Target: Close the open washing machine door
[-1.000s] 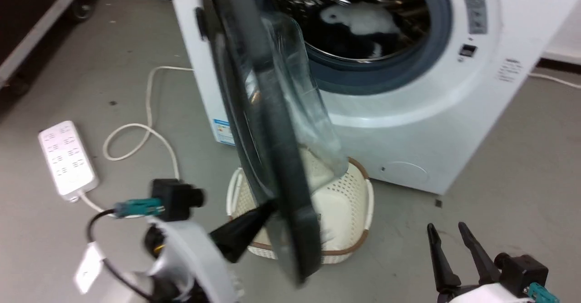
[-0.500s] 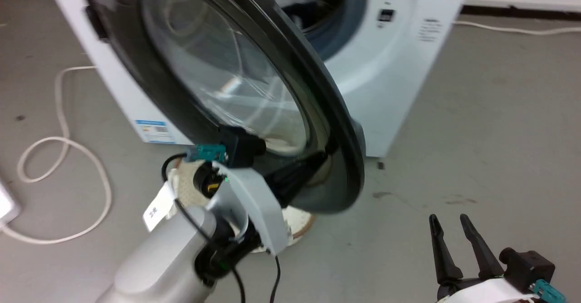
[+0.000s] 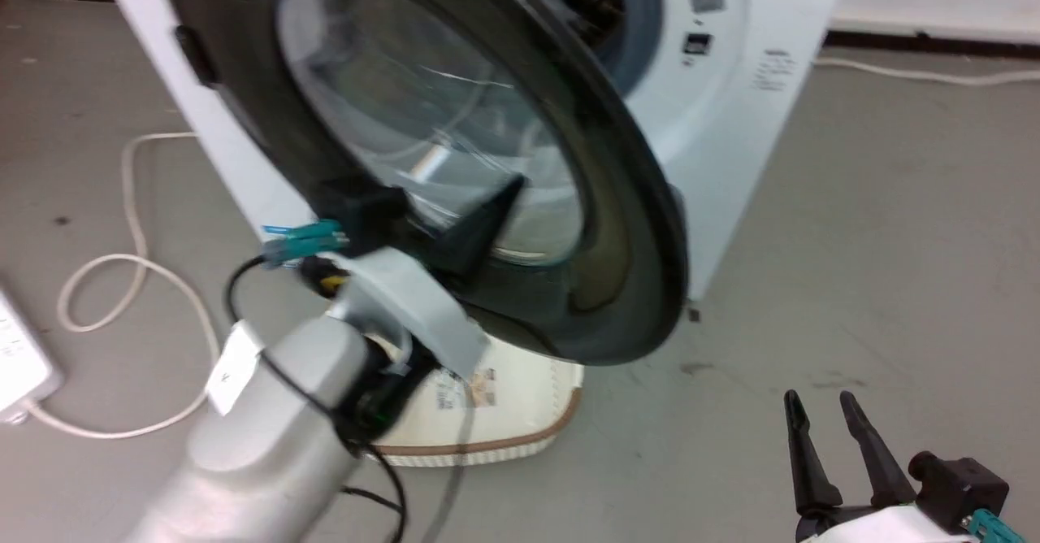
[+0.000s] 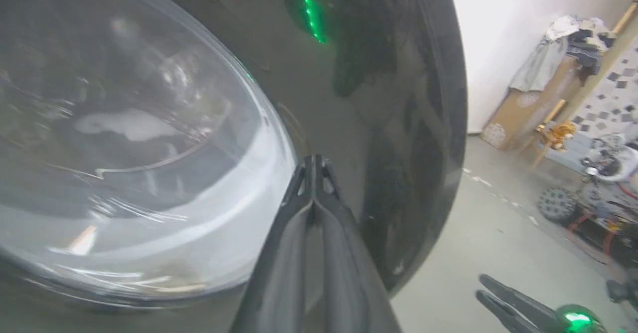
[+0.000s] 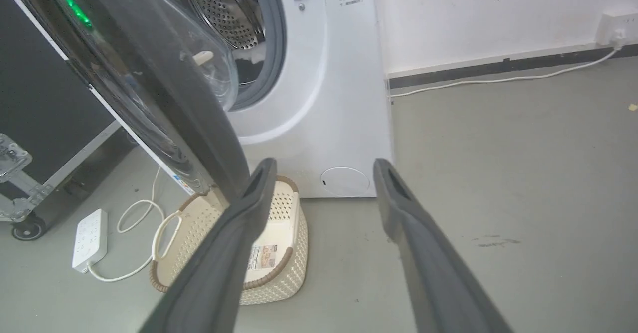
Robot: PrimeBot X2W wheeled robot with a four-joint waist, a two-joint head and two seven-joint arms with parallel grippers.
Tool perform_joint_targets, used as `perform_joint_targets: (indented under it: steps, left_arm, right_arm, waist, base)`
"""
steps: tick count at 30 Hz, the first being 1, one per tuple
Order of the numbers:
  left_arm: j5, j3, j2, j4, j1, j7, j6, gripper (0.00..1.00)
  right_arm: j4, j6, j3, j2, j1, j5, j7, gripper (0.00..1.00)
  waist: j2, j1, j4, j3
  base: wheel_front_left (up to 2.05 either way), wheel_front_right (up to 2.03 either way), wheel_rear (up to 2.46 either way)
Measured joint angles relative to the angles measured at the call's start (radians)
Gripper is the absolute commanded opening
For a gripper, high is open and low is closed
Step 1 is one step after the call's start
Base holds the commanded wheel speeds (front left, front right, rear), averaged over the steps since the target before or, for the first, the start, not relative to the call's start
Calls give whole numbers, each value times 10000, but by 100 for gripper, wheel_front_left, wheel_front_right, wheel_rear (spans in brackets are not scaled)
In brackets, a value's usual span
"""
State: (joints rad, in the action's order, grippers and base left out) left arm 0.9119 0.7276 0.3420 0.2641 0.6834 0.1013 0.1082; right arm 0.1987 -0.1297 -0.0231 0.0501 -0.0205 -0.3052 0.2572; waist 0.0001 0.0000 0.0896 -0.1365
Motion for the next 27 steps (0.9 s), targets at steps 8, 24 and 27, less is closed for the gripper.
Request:
perform_joint_targets:
  steps: [8,24,27]
  left_arm:
    - [-2477,-579,1384,-334,-52,1432,-1893,0]
    - [-2464,-3674,2412,-1697,-5258,1549,-3532,0]
    - [-2393,-3902,2314,-1693,-5855,1551,-3452,0]
  right_arm:
    - [144,0,-6,-2,-74,81,0,100]
    - [90,0,73,-4,-348,157,0,100]
    - [84,0,63,-4,-375,199,0,100]
  waist:
    - [-1,-1,-889,638]
    - [-1,0,-1312,1337]
    - [-1,-1,-1273,1383]
  base:
    - [0,0,0]
    - [0,0,0]
    - [0,0,0]
